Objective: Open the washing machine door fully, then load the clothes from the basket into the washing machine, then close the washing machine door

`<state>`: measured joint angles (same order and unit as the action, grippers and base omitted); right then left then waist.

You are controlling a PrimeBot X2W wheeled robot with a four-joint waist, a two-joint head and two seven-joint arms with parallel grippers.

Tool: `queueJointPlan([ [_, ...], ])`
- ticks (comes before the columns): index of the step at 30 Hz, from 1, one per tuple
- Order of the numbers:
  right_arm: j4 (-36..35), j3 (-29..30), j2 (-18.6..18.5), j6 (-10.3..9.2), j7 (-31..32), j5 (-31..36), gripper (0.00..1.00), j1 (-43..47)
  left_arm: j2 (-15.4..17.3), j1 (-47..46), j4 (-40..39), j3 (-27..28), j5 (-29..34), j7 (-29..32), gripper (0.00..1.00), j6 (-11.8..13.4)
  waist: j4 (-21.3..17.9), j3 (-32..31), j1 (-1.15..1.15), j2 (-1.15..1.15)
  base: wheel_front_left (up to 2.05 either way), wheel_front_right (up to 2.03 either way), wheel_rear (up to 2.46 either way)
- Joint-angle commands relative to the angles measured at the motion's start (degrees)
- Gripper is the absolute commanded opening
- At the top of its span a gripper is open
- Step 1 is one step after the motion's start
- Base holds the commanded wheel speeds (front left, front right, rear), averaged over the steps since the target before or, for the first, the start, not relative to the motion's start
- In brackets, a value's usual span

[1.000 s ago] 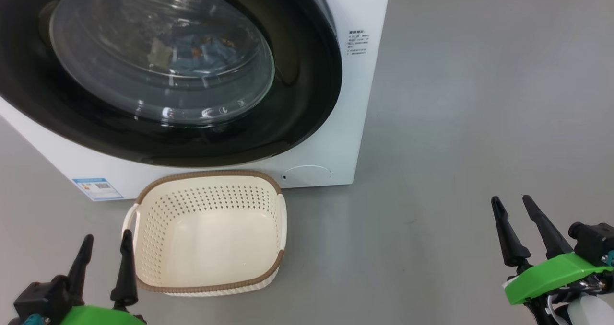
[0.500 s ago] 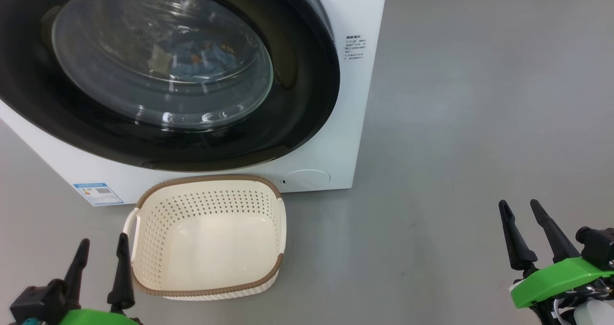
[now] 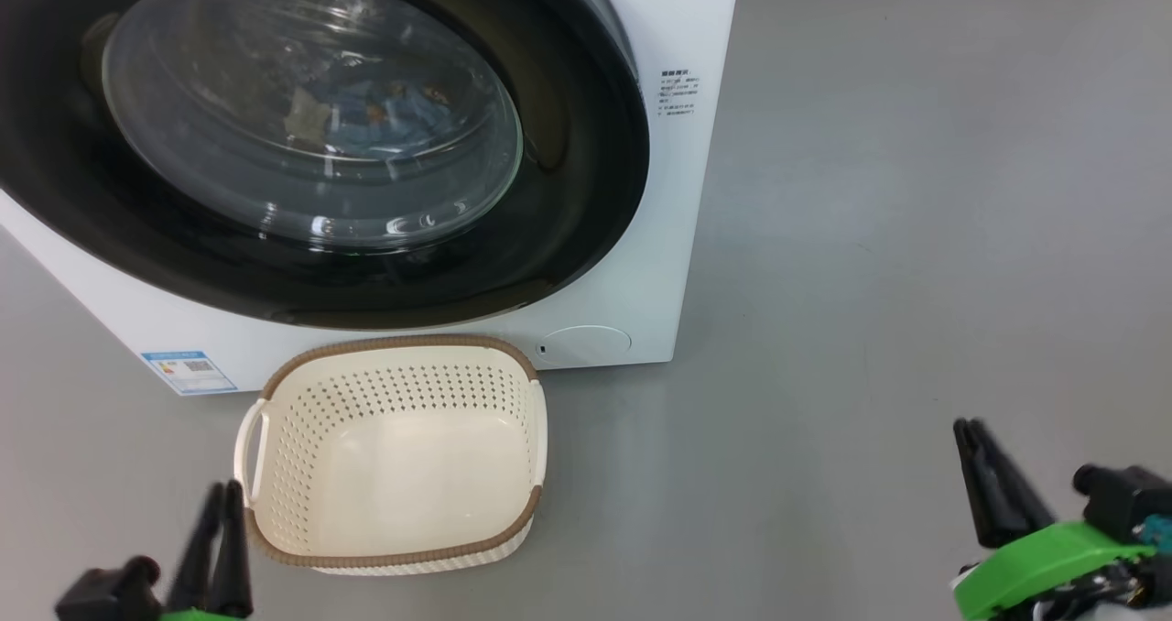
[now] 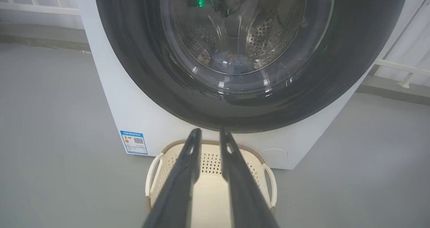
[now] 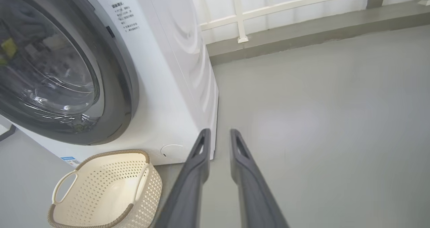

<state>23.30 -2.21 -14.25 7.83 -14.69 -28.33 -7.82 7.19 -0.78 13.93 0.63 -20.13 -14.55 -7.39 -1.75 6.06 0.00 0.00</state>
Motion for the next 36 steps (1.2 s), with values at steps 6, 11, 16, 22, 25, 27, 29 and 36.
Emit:
queueJointPlan([
  [6,-0.4,0.3,0.7,-0.02,1.0,-3.1,0.00,0.3,-0.4,-0.1,0.0,0.2,-3.5,1.0,0.00,0.0,0.1,-0.4,0.12,0.00,0.00,0.00,0.00],
  [11,-0.6,0.6,1.1,-0.03,1.7,-5.2,0.00,0.3,-0.5,-0.3,0.1,0.4,-5.8,1.7,0.00,0.0,0.1,-0.5,0.03,0.00,0.00,0.00,0.00],
  [16,-1.0,1.0,1.5,-0.04,2.5,-7.7,0.00,0.3,-0.7,-0.6,0.2,0.6,-8.7,2.5,0.00,0.0,0.2,-0.7,0.00,0.00,0.00,0.00,0.00],
  [22,-1.4,1.4,2.1,-0.06,3.6,-10.8,0.00,0.4,-0.8,-0.9,0.3,0.9,-12.2,3.5,0.00,0.0,0.3,-1.0,0.00,0.00,0.00,0.00,0.00],
  [25,-1.6,1.6,2.3,-0.07,4.1,-12.3,0.00,0.4,-0.9,-1.0,0.3,1.0,-13.9,4.0,0.00,0.0,0.3,-1.1,0.00,0.00,0.00,0.00,0.00],
  [27,-1.8,1.7,2.5,-0.07,4.4,-13.3,0.00,0.4,-1.0,-1.1,0.3,1.1,-15.0,4.3,0.00,0.0,0.4,-1.2,0.00,0.00,0.00,0.00,0.00],
  [29,-1.9,1.9,2.7,-0.08,4.7,-14.3,0.00,0.4,-1.1,-1.2,0.3,1.2,-16.2,4.7,0.00,0.0,0.4,-1.3,0.00,0.00,0.00,0.00,0.00],
  [36,-2.4,2.4,3.3,-0.10,5.9,-17.9,0.00,0.5,-1.3,-1.5,0.2,1.6,-20.2,5.9,0.00,0.0,0.5,-1.7,0.00,0.00,0.00,0.00,0.00],
])
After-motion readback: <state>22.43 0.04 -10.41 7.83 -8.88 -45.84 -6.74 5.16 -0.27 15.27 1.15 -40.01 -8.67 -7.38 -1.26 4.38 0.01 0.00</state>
